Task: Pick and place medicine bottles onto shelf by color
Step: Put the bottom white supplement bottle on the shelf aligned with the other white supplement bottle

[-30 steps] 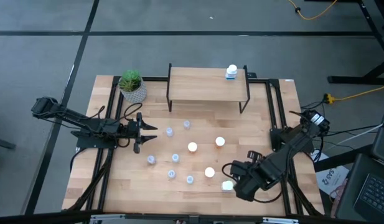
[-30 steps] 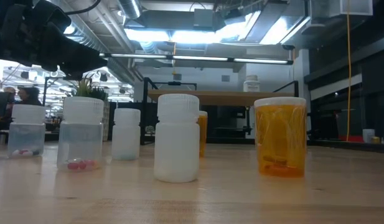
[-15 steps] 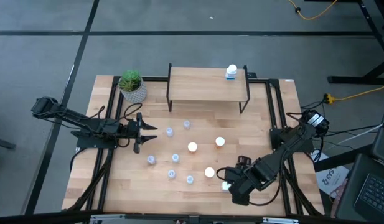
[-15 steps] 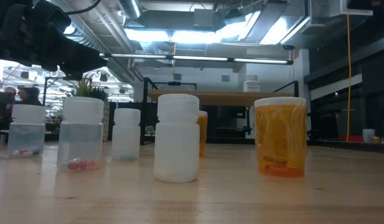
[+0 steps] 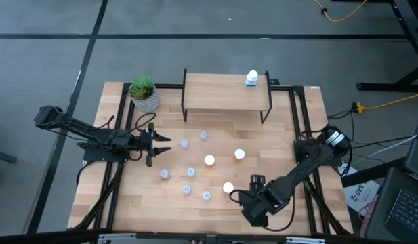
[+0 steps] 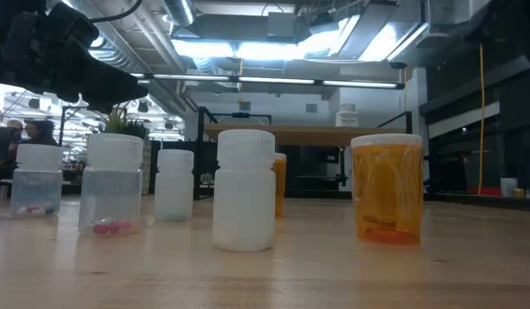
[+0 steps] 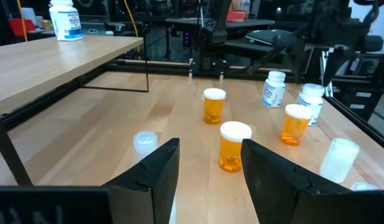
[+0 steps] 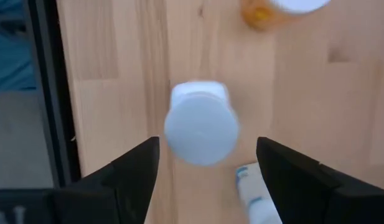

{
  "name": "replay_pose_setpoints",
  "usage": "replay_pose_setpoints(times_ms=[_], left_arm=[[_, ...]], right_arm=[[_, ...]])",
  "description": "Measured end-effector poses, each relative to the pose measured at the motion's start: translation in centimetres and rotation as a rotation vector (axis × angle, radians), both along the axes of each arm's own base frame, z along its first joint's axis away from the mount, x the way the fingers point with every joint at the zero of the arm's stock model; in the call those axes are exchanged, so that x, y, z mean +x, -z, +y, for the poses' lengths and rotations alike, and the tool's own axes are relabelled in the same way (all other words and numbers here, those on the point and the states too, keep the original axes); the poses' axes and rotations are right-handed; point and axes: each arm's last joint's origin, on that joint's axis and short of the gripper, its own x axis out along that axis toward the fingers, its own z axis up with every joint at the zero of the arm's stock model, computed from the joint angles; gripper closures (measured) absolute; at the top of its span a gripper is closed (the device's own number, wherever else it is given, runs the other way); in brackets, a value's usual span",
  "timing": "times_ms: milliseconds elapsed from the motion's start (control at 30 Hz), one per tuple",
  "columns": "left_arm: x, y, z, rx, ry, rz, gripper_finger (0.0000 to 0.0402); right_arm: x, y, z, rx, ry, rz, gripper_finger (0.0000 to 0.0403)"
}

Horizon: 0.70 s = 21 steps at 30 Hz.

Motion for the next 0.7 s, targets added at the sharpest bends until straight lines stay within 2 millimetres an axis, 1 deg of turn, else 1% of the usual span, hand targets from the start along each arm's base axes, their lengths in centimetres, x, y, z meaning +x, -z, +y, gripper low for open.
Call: replay_pose_setpoints(times_ms=[167, 267, 467, 600, 700], left_arm=[[0.0, 0.0, 0.0, 0.0, 0.0, 0.0, 0.0237], [0.0, 0.0, 0.0, 0.0, 0.0, 0.0, 0.0237], [0.0, 0.0, 0.0, 0.0, 0.0, 0.0, 0.0237], [0.0, 0.0, 0.0, 0.0, 0.0, 0.0, 0.0237], [0.0, 0.0, 0.0, 0.0, 0.0, 0.0, 0.0237]], right_arm=[[0.5, 0.9, 0.5, 0.021, -0.005, -0.003, 0.0134], [0.7, 1.3, 0.5, -0.005, 0.001, -0.015, 0.0134], [1.0, 2.7, 0.7, -0.042, -0.02, 0.01, 0.0141], [1.2, 2.9, 0.6, -0.044, -0.004, 0.015, 0.0165], [1.5, 2.6, 0.2, -0.04, 0.028, 0.016, 0.0201]])
